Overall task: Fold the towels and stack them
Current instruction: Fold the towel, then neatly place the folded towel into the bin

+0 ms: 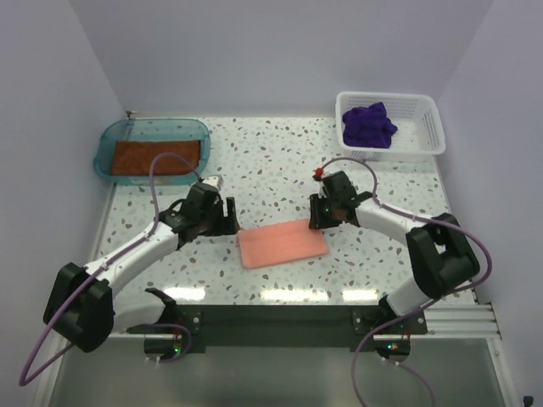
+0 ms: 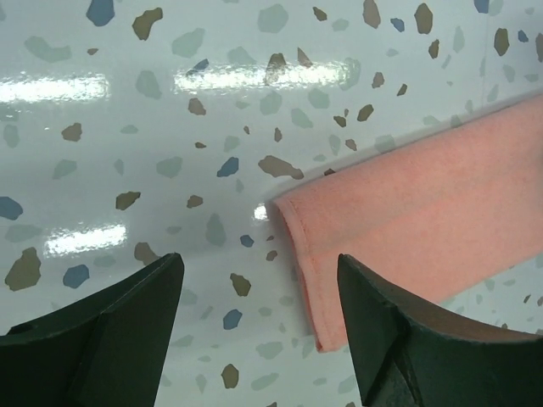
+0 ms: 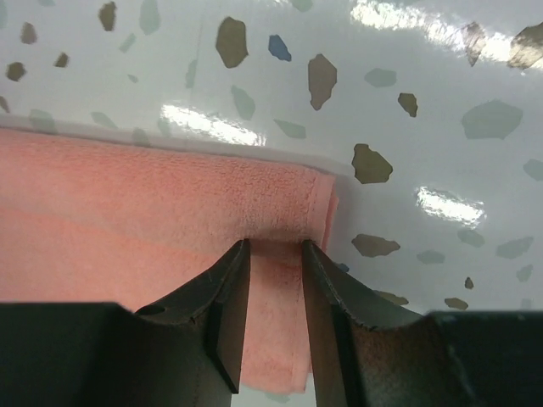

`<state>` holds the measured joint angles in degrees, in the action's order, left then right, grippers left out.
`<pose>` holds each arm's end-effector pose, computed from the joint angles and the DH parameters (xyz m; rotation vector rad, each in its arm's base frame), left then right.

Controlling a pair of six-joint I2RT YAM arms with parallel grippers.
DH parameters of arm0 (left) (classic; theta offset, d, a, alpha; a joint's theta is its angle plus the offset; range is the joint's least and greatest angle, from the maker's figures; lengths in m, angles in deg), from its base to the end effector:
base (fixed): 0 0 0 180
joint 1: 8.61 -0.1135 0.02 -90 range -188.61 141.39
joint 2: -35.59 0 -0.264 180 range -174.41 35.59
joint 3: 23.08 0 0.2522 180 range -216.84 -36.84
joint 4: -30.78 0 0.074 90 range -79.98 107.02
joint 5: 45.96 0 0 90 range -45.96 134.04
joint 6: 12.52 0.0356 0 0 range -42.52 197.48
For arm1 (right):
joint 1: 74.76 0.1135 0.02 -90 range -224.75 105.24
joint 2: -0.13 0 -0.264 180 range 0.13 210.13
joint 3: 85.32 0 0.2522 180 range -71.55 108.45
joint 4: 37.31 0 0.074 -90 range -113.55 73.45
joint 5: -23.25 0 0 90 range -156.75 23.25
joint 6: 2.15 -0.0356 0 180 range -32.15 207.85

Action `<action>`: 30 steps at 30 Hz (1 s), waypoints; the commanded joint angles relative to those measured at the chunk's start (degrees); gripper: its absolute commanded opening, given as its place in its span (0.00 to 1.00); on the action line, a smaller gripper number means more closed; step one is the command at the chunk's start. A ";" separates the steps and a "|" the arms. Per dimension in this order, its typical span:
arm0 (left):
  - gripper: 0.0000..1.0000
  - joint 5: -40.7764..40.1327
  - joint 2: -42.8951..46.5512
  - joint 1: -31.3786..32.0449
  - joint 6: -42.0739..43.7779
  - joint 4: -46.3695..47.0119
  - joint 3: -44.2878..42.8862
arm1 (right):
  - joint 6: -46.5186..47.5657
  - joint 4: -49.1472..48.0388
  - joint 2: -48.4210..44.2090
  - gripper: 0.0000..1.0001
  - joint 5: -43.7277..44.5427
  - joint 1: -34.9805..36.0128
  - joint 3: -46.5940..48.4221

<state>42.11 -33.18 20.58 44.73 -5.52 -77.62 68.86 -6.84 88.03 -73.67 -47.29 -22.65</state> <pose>0.2088 -0.1153 0.2130 -0.0928 2.4995 -0.4256 0.2643 0.1422 0.1795 -0.2406 2.5892 0.4609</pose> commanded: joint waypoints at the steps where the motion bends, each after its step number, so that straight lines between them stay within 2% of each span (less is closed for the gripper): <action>1: 0.79 -2.46 2.68 -1.76 2.17 -0.83 1.66 | 1.40 -3.09 3.50 0.34 2.25 0.13 2.24; 2: 0.84 -2.98 3.11 -2.20 2.17 -1.01 1.84 | 2.45 -1.52 3.51 0.34 3.65 0.13 3.20; 4: 0.88 -3.86 4.87 -3.52 2.69 -1.71 2.19 | 3.33 0.68 2.11 0.34 4.63 0.13 4.44; 6: 0.99 -5.27 6.71 -4.75 3.22 -2.32 2.02 | 4.74 4.46 0.27 0.34 5.51 0.40 6.63; 9: 1.00 -7.46 8.73 -6.85 4.97 -3.64 1.49 | 5.97 9.56 -1.68 0.37 6.82 2.67 9.97; 11: 1.00 -9.04 9.36 -8.44 6.91 -3.91 1.31 | 6.33 13.33 -1.42 0.39 8.67 7.59 13.04; 12: 1.00 -9.40 9.79 -10.36 7.61 -3.82 1.31 | 6.15 14.48 -1.07 0.52 10.68 9.69 14.10; 14: 1.00 -9.23 10.06 -12.83 9.28 -3.12 1.57 | 4.76 16.94 -0.19 0.64 12.36 15.85 16.91; 15: 1.00 -8.79 9.80 -15.45 9.63 -2.77 1.66 | 4.22 17.47 1.04 0.74 13.24 17.78 17.71; 18: 1.00 -10.54 9.27 -17.76 9.38 -2.42 2.10 | 2.12 19.06 5.07 0.82 14.65 24.90 21.40; 23: 1.00 -11.16 8.92 -20.75 9.02 -1.71 2.89 | 1.49 24.58 15.01 0.82 15.88 34.75 30.96; 30: 1.00 -13.53 9.89 -21.45 8.58 -2.15 3.07 | 2.19 26.53 24.16 0.67 16.06 39.68 38.63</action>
<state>30.77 -24.26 -0.06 52.68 -8.74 -74.66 71.33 16.77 111.59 -59.77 -7.84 11.73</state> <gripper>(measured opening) 0.997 0.685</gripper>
